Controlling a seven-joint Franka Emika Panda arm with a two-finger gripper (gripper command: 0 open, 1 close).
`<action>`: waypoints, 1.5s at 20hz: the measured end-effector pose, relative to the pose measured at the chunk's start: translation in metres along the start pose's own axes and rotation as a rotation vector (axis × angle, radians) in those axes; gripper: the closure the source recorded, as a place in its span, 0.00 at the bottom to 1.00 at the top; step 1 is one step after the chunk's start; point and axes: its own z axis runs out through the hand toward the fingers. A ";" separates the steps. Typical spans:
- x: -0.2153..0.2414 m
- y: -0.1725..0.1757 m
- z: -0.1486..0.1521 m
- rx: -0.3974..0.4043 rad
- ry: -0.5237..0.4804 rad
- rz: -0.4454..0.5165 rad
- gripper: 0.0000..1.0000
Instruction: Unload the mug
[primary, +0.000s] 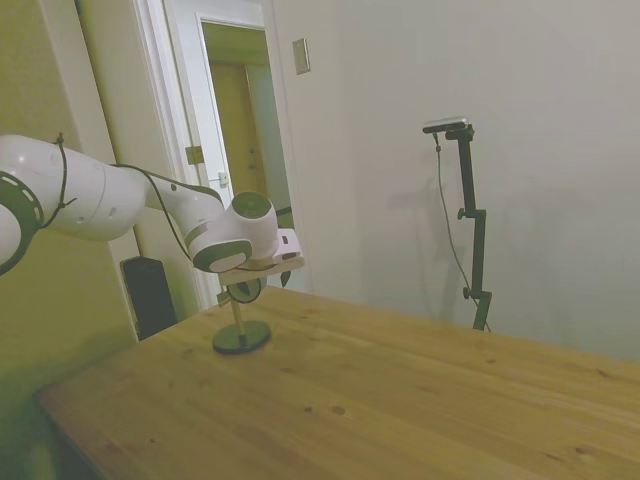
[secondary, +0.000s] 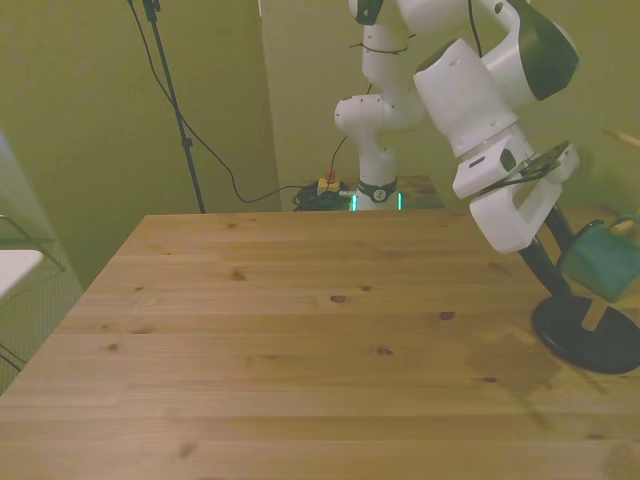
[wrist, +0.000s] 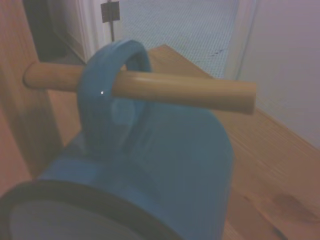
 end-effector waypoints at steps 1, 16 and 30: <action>0.000 0.001 0.003 0.012 -0.006 -0.015 0.00; 0.012 -0.007 0.020 0.207 0.076 -0.169 0.00; 0.018 -0.003 0.026 0.235 0.077 -0.165 1.00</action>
